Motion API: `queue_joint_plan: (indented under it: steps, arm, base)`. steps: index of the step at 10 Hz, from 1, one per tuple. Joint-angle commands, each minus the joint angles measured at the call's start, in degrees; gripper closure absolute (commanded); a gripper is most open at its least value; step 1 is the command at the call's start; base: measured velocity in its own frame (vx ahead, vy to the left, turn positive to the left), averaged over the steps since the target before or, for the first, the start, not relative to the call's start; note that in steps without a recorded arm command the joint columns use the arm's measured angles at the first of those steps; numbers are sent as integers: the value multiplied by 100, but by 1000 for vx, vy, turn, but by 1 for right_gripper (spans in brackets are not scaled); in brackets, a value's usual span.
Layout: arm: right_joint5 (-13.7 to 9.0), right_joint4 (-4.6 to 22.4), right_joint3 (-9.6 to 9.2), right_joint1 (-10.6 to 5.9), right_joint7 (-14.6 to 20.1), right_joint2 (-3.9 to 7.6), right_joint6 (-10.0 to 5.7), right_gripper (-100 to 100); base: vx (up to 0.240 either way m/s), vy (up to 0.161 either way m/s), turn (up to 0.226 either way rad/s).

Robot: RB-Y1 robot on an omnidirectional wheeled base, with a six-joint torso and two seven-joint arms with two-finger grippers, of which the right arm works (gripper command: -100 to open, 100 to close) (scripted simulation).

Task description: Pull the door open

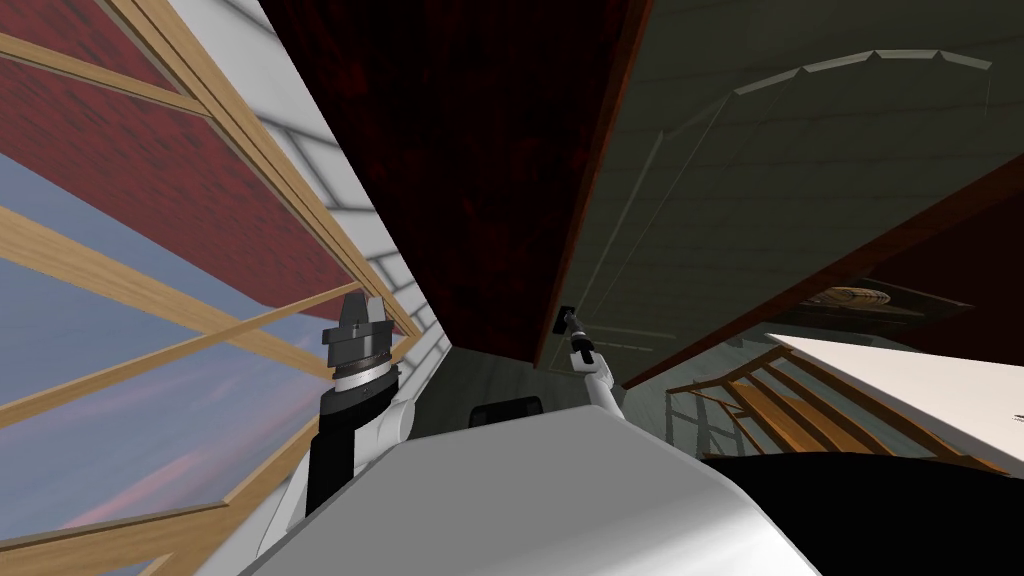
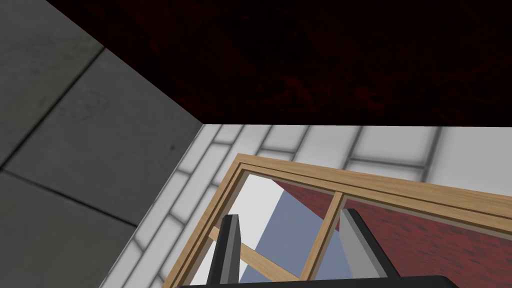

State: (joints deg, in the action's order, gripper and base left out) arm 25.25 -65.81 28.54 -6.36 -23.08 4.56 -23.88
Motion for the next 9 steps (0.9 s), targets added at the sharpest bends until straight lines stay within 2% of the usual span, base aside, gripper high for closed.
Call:
queue_joint_plan:
  steps: [1,3,4,5,6,8,9]
  arm:
    - [-87,-57,-46,11,180,20,-9,100]
    - [-440,-118,-213,82,557,98,9,100]
    - [-440,-118,-213,82,655,98,9,100]
    - [-623,-149,-300,119,854,137,19,100]
    - [-623,-149,-300,119,893,137,19,100]
    - [-995,-213,-476,195,1261,217,38,100]
    - [-995,-213,-476,195,1369,217,38,100]
  base:
    - [-22,-6,11]
    - [-32,-14,22]
    - [-31,-15,12]
    - [-32,-4,18]
    - [-23,-4,5]
    - [-35,-15,25]
    - [-36,-14,7]
